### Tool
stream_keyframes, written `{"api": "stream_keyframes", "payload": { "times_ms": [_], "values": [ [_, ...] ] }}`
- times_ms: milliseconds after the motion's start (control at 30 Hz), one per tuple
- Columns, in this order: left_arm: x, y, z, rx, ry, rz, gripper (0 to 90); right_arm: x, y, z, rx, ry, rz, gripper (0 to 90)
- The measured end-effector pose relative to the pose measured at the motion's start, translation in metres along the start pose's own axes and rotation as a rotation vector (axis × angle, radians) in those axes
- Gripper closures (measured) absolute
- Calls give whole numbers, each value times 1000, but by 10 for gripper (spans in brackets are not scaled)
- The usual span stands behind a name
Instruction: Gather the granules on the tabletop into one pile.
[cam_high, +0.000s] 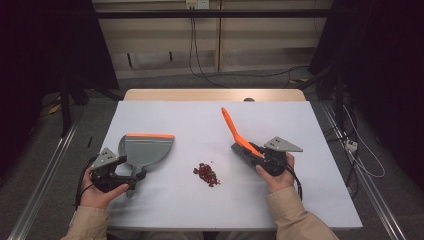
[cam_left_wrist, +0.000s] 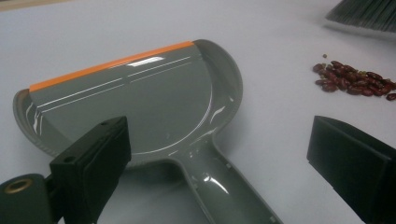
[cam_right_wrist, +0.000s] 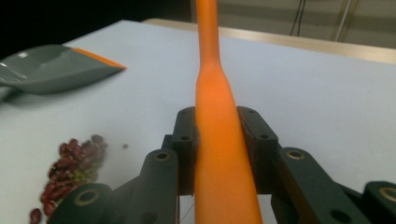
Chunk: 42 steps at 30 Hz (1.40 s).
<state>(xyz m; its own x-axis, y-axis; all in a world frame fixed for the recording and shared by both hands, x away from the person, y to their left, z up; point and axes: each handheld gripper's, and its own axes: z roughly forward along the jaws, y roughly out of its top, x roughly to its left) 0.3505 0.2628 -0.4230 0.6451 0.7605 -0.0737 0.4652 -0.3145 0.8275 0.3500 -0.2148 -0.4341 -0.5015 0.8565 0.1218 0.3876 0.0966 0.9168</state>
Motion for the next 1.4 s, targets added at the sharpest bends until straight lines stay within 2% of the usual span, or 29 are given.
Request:
{"api": "stream_keyframes", "payload": {
  "times_ms": [167, 267, 467, 567, 600, 700, 800, 867, 967, 1067, 1100, 1233, 1333, 1400],
  "values": [
    [0, -4, 1, 26, 23, -12, 62, -4, -4, 5, 36, -8, -13, 707],
    [0, -6, 2, 50, 48, -16, 62, -4, -4, 5, 39, 1, -21, 707],
    [2, -11, 5, 77, 67, -32, 75, -3, -6, 5, 43, 14, -30, 705],
    [1, -12, 7, 110, 91, -34, 91, -4, -7, 3, 45, 21, -30, 705],
    [1, -13, 7, 126, 94, -26, 104, -5, -7, 3, 48, 22, -25, 705],
    [0, -13, 9, 149, 113, -33, 124, -5, -7, 2, 47, 21, -18, 705],
    [2, -13, 9, 159, 113, -49, 170, -5, -7, 3, 45, 14, -13, 705],
    [5, -14, 7, 158, 138, -59, 195, -6, -7, 2, 44, 14, -8, 706],
    [9, -13, 5, 152, 160, -48, 263, -7, -7, 2, 43, 13, -1, 706],
    [9, -8, 8, 135, 162, -38, 265, -6, -7, 3, 40, 13, 0, 705],
    [9, -6, 10, 141, 161, -27, 268, -6, -7, 3, 39, 12, 0, 706],
    [10, -5, 20, 189, 140, -29, 306, -7, -7, 3, 40, 12, 5, 706],
    [11, -6, 23, 198, 134, -23, 366, -7, -7, 3, 40, 13, 5, 706],
    [13, -5, 24, 205, 112, -36, 407, -7, -7, 3, 40, 12, 9, 706]
  ]
}}
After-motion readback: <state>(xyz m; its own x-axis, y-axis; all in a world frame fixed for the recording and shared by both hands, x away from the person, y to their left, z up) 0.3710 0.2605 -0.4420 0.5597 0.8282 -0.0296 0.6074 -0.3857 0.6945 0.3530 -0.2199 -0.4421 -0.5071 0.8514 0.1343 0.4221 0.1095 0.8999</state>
